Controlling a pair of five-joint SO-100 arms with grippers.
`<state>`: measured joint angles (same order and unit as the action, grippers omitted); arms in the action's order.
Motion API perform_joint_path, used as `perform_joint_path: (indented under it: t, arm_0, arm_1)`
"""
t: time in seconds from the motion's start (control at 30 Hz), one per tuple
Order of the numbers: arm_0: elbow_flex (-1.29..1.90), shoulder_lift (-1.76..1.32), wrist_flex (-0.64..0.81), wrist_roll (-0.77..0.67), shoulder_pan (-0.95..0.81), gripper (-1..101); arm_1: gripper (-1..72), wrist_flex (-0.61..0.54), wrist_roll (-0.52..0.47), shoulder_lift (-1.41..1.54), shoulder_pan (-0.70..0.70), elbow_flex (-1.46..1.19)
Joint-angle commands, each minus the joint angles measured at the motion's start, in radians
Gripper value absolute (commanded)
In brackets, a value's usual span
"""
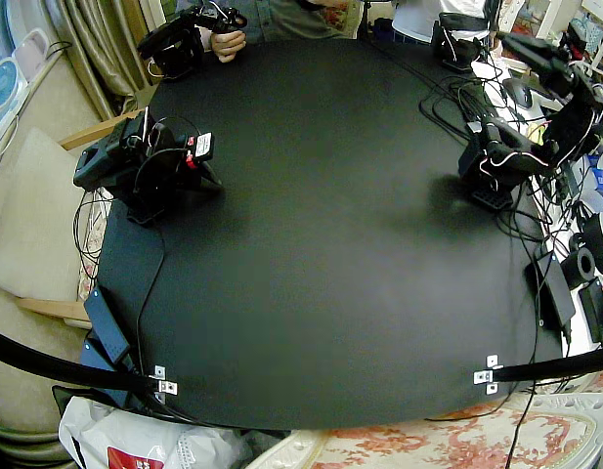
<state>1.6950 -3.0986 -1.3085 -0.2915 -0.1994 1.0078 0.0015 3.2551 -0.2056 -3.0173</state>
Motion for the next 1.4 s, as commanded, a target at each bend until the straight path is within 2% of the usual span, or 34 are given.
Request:
perform_joint_path:
  t: [0.0,0.07,0.17,0.23,0.3,0.37,0.43,0.5,0.63,0.67,0.73,0.8,0.87,0.97,1.03,1.07,1.13,1.17,1.3,1.37]
  arm_0:
    - [-0.468,0.423,-0.150,-0.003,0.067,0]
    - [-0.727,0.653,-0.186,0.233,-0.002,0]
    - [-0.695,0.641,-0.160,0.360,0.025,0]
    - [-0.568,0.571,-0.117,0.360,-0.046,0]
    - [-0.410,0.495,-0.075,0.311,-0.213,0]
    - [-0.276,0.417,-0.031,0.333,-0.402,0]
    - [-0.256,0.362,-0.020,0.391,-0.476,0]
    - [-0.282,0.324,-0.018,0.382,-0.396,0]
    - [-0.150,0.170,0.023,0.247,0.028,0]
    - [-0.097,0.140,0.031,0.247,0.021,0]
    - [-0.029,0.110,0.043,0.316,-0.242,0]
    - [0.006,0.101,0.049,0.337,-0.370,0]
    - [0.018,0.091,0.035,0.337,-0.426,0]
    - [0.028,-0.005,0.037,0.319,-0.238,0]
    - [0.029,0.008,0.049,0.238,-0.086,0]
    - [-0.009,0.063,0.028,0.244,-0.117,0]
    - [-0.040,0.140,0.015,0.390,-0.460,0]
    - [-0.025,0.130,0.020,0.403,-0.486,0]
    - [0.046,0.040,0.002,0.249,-0.295,0]
    - [0.109,-0.028,-0.003,0.247,-0.291,0]
  arm_1:
    - [-0.5,0.017,0.015,0.018,0.000,0.011]
    - [-0.5,0.015,0.017,0.018,0.003,0.011]
    - [-0.5,0.015,0.017,0.018,-0.005,0.011]
    - [-0.5,0.015,0.017,0.018,-0.008,0.011]
    - [-0.5,0.015,0.017,0.018,-0.008,0.011]
    - [-0.5,0.015,0.017,0.018,-0.005,0.011]
    - [-0.5,0.015,0.015,0.018,-0.002,0.011]
    - [-0.5,0.014,0.012,0.018,-0.003,0.011]
    - [-0.5,0.014,0.012,0.018,-0.009,0.011]
    - [-0.5,0.014,0.014,0.018,-0.008,0.011]
    - [-0.5,0.014,0.017,0.018,-0.006,0.011]
    - [-0.5,0.014,0.018,0.018,-0.005,0.011]
    - [-0.5,0.014,0.018,0.018,-0.002,0.011]
    - [-0.5,0.014,0.025,0.018,0.003,0.011]
    - [-0.5,0.014,0.026,0.018,0.002,0.011]
    - [-0.5,0.014,0.025,0.018,0.000,0.011]
    - [-0.5,0.014,0.020,0.018,-0.005,0.011]
    - [-0.5,0.014,0.020,0.018,-0.005,0.011]
    - [-0.5,0.014,0.031,0.018,0.011,0.011]
    - [-0.5,0.014,0.032,0.018,0.012,0.011]
